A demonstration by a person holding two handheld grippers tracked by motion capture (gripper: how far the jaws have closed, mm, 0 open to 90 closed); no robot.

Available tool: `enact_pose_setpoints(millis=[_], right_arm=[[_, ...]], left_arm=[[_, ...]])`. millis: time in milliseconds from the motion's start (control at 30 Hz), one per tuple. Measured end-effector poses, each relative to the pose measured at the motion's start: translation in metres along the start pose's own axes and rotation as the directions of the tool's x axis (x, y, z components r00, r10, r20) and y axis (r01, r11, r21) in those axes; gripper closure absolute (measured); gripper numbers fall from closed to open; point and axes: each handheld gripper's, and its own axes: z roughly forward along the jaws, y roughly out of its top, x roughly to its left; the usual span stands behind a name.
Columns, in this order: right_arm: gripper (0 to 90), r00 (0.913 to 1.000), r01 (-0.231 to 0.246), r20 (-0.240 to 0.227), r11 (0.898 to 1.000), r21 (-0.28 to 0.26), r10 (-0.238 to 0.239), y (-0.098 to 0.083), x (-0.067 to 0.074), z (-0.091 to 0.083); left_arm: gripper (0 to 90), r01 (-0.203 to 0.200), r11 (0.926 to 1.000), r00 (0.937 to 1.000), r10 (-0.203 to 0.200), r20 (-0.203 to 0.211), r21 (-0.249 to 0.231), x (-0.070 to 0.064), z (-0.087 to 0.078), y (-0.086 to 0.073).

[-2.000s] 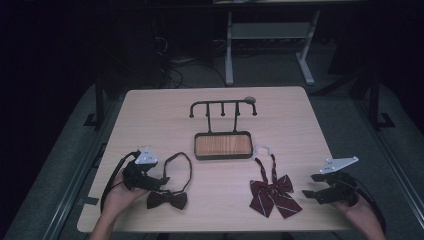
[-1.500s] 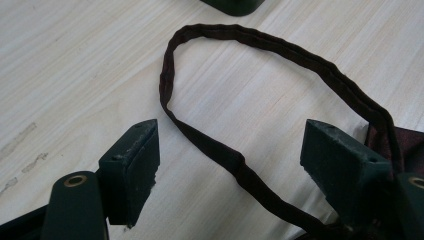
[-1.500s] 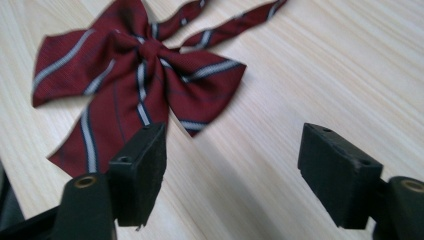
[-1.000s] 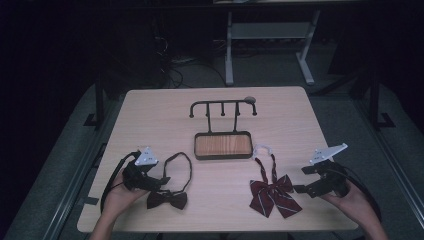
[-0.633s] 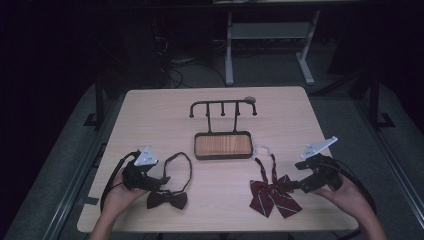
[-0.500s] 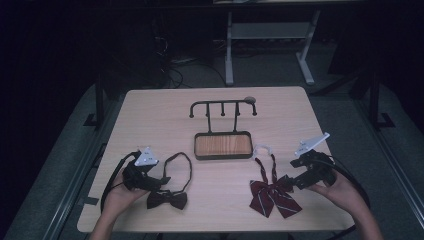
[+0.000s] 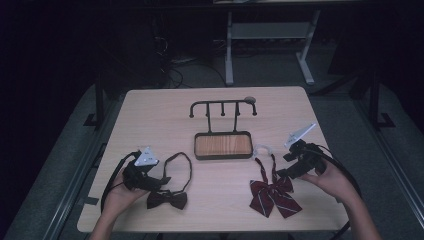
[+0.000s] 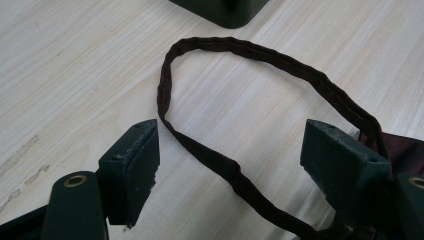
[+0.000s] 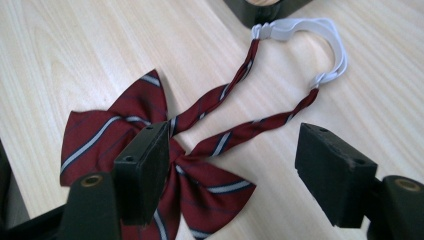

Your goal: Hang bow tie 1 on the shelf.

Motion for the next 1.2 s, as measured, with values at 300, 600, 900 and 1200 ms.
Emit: enact_pose_setpoints(millis=[300,600,900,1200], right_arm=[[31.8,1.0000,-0.008,-0.005,0.999,0.036,0.008,0.015,-0.008,0.010],[33.1,1.0000,0.007,0.000,0.999,0.052,-0.007,0.027,-0.014,0.013],[35.3,0.9999,-0.011,0.014,0.996,0.093,0.010,0.039,-0.024,0.023],[38.1,0.9992,-0.035,0.022,0.989,0.143,0.032,0.043,-0.032,0.040]], left_arm=[[24.2,0.007,0.9999,1.0000,-0.007,0.005,-0.014,0.000,-0.001,0.000],[24.2,0.003,0.9999,1.0000,-0.003,0.006,-0.017,0.001,-0.001,0.001],[24.2,0.002,0.9998,1.0000,-0.002,0.008,-0.022,0.000,-0.002,0.001],[24.2,0.000,0.9998,1.0000,0.000,0.009,-0.019,-0.001,-0.002,0.002]])
